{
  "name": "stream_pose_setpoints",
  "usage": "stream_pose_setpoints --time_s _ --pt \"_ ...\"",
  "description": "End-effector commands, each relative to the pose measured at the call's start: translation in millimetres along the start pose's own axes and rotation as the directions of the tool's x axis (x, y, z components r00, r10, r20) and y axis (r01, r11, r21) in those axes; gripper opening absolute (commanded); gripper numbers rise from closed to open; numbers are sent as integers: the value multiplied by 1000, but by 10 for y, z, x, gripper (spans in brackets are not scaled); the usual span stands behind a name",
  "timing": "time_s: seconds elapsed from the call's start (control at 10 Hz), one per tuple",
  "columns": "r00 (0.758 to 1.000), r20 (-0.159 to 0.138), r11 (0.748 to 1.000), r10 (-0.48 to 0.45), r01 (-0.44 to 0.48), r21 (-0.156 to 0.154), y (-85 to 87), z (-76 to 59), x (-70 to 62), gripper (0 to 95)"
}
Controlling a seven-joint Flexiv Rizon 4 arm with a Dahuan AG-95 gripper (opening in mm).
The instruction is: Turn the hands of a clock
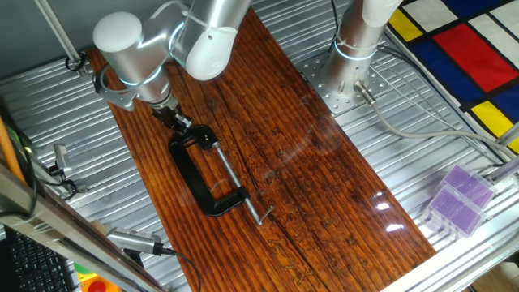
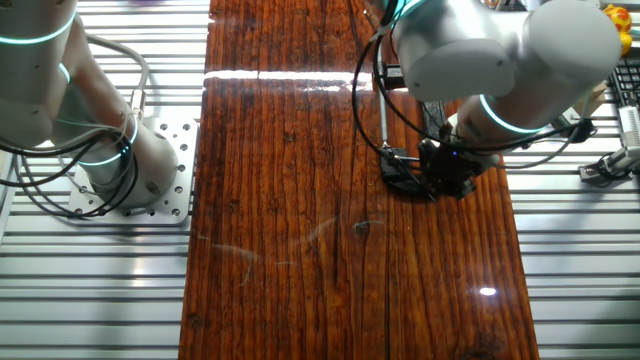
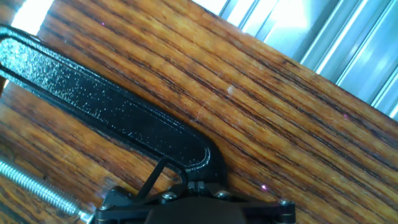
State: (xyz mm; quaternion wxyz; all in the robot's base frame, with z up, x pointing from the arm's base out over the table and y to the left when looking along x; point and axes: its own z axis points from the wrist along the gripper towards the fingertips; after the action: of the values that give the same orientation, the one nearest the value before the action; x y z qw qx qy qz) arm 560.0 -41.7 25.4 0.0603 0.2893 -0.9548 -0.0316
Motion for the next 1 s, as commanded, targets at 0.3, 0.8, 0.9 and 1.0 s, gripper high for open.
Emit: stream_pose_setpoints --time_s 0.3,0.8,0.9,1.0 --pt "1000 1 1000 1 -1 2 14 15 59 0" --pt "1000 0 1000 -2 2 1 20 21 136 0" --pt "1000 0 1000 -3 3 1 18 17 148 0" --pt "1000 -1 1000 -3 3 0 16 16 160 0"
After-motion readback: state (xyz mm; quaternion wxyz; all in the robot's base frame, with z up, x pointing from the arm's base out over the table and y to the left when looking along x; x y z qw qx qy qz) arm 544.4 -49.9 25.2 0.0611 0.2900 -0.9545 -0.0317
